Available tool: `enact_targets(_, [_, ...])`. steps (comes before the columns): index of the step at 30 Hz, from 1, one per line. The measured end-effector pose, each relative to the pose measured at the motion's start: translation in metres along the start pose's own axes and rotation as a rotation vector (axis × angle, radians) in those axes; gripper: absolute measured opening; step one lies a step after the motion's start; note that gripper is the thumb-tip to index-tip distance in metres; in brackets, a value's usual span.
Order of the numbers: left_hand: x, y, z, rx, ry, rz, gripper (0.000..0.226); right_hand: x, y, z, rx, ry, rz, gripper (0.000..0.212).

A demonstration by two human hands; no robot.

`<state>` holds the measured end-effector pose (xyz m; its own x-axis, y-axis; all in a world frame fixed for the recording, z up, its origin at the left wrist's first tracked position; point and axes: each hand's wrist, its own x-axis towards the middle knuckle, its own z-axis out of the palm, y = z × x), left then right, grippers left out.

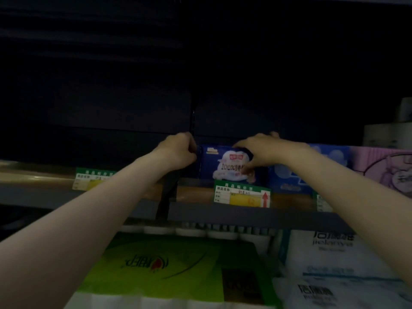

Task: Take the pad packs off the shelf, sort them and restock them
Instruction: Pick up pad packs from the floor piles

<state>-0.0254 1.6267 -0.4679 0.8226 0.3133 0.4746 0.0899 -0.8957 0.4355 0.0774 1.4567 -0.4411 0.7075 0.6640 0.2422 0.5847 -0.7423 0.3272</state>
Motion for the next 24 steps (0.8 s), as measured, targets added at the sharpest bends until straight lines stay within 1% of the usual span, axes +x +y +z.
enact_targets(1, [-0.006, -0.001, -0.002, 0.019, 0.081, 0.023, 0.025, -0.003, 0.001, 0.0, 0.013, 0.046, -0.005, 0.069])
enact_targets(2, [-0.013, -0.003, -0.003, 0.032, 0.2, 0.076, 0.025, -0.008, 0.001, 0.001, 0.027, 0.129, -0.009, 0.063])
enact_targets(4, [-0.035, -0.004, 0.0, 0.03, 0.496, 0.256, 0.021, -0.028, 0.001, 0.002, 0.079, 0.372, -0.028, 0.051])
enact_targets(5, [-0.048, -0.002, 0.006, 0.015, 0.606, 0.358, 0.019, -0.044, 0.001, 0.003, 0.117, 0.498, -0.053, 0.047])
enact_targets(6, [-0.06, 0.001, 0.014, -0.001, 0.67, 0.455, 0.019, -0.063, 0.0, 0.006, 0.154, 0.595, -0.082, 0.048])
enact_targets(7, [-0.071, 0.005, 0.025, -0.006, 0.691, 0.539, 0.021, -0.083, -0.001, 0.01, 0.182, 0.641, -0.099, 0.053])
enact_targets(8, [-0.084, 0.011, 0.039, 0.008, 0.675, 0.623, 0.023, -0.105, 0.0, 0.017, 0.195, 0.643, -0.106, 0.054])
enact_targets(10, [-0.111, 0.027, 0.076, 0.033, 0.561, 0.806, 0.024, -0.154, 0.007, 0.036, 0.202, 0.641, -0.127, 0.038])
enact_targets(11, [-0.121, 0.034, 0.098, 0.041, 0.507, 0.88, 0.023, -0.176, 0.016, 0.051, 0.2, 0.651, -0.098, 0.03])
enact_targets(13, [-0.145, 0.046, 0.141, 0.047, 0.41, 0.983, 0.022, -0.219, 0.03, 0.083, 0.21, 0.632, -0.037, 0.024])
enact_targets(15, [-0.172, 0.059, 0.185, 0.036, 0.257, 1.023, 0.021, -0.261, 0.041, 0.125, 0.255, 0.511, 0.013, 0.024])
enact_targets(19, [-0.222, 0.071, 0.265, 0.048, -0.023, 1.032, 0.024, -0.34, 0.059, 0.225, 0.393, 0.0, 0.187, 0.027])
enact_targets(21, [-0.244, 0.067, 0.295, 0.059, -0.127, 1.025, 0.025, -0.374, 0.067, 0.268, 0.413, -0.22, 0.196, 0.032])
enact_targets(24, [-0.275, 0.066, 0.324, 0.106, -0.252, 0.993, 0.025, -0.409, 0.079, 0.315, 0.381, -0.496, 0.261, 0.038])
